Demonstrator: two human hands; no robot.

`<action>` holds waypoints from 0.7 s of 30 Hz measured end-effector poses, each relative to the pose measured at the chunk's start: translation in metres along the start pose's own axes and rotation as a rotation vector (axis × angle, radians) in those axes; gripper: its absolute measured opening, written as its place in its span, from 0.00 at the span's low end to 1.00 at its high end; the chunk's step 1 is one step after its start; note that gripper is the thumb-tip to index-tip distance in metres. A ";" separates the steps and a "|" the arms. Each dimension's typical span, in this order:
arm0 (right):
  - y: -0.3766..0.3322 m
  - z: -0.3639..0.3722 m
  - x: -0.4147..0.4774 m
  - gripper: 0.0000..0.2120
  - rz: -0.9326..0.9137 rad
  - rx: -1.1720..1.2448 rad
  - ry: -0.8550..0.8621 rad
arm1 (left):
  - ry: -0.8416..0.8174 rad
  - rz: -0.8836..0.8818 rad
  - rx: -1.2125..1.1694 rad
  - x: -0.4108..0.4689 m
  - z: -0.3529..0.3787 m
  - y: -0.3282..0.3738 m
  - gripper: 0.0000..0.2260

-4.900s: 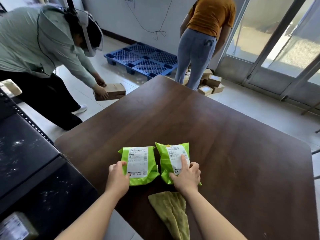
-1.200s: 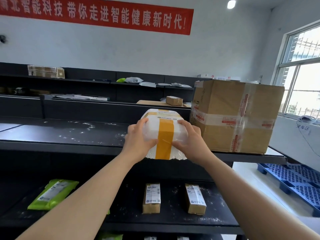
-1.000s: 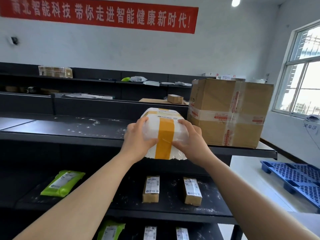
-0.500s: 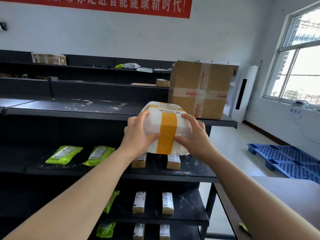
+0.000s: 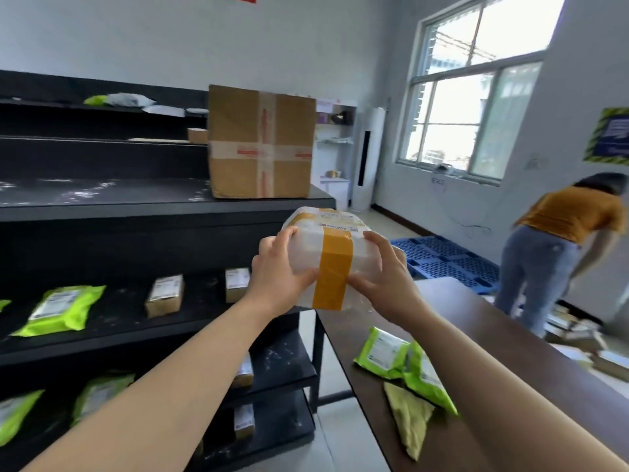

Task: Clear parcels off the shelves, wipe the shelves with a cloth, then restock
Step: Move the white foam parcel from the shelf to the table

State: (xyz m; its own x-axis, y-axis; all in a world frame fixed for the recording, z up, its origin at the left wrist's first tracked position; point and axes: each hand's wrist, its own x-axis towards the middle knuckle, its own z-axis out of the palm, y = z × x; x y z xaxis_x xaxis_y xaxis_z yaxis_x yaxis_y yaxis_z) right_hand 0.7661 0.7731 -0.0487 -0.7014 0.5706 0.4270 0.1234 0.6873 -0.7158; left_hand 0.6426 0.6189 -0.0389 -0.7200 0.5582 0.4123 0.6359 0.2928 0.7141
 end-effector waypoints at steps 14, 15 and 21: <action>0.101 -0.121 -0.063 0.35 0.304 -0.224 0.276 | -0.416 0.114 -0.183 0.013 0.164 0.079 0.37; 0.107 -0.126 -0.066 0.35 0.327 -0.236 0.292 | -0.446 0.118 -0.202 0.015 0.173 0.082 0.37; 0.139 -0.144 -0.078 0.35 0.433 -0.241 0.382 | -0.580 0.143 -0.227 0.030 0.226 0.093 0.36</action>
State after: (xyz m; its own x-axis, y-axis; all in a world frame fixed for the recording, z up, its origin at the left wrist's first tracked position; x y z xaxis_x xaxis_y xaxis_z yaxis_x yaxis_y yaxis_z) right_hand 0.9392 0.8890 -0.1023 -0.2575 0.9098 0.3256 0.5268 0.4146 -0.7420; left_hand 0.7427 0.8381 -0.0881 -0.3245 0.9278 0.1840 0.5940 0.0486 0.8030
